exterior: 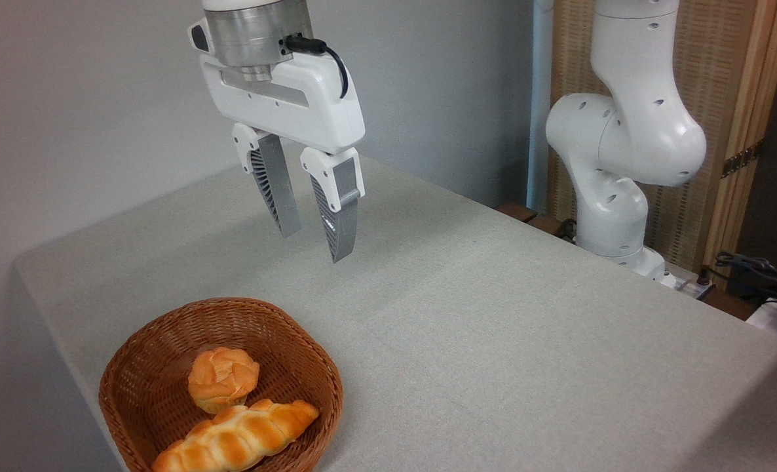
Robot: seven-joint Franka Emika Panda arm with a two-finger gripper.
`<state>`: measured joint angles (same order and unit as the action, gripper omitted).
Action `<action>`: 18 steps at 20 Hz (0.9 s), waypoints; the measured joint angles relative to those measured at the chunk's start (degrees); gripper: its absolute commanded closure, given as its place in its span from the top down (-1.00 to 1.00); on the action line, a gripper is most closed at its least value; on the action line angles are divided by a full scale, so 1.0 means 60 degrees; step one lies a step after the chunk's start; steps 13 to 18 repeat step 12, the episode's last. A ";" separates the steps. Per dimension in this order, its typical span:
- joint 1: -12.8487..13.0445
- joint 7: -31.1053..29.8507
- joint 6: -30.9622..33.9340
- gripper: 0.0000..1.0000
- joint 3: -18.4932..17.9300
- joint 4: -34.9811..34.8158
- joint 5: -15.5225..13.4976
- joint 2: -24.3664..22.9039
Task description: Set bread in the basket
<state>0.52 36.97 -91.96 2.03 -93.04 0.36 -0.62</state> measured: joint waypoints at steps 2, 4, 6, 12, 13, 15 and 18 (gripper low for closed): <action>0.0033 0.0000 0.0000 1.00 -0.0038 0.0000 0.0000 0.0000; 0.0056 0.0000 -0.0052 1.00 -0.0043 0.0000 0.0000 0.0001; 0.0072 0.0022 -0.0121 1.00 -0.0043 0.0000 0.0000 0.0001; 0.0081 0.0522 -0.0135 1.00 -0.0046 0.0000 0.0000 0.0002; 0.0081 0.0522 -0.0135 1.00 -0.0046 0.0000 0.0000 0.0002; 0.0081 0.0522 -0.0135 1.00 -0.0046 0.0000 0.0000 0.0002; 0.0081 0.0522 -0.0135 1.00 -0.0046 0.0000 0.0000 0.0002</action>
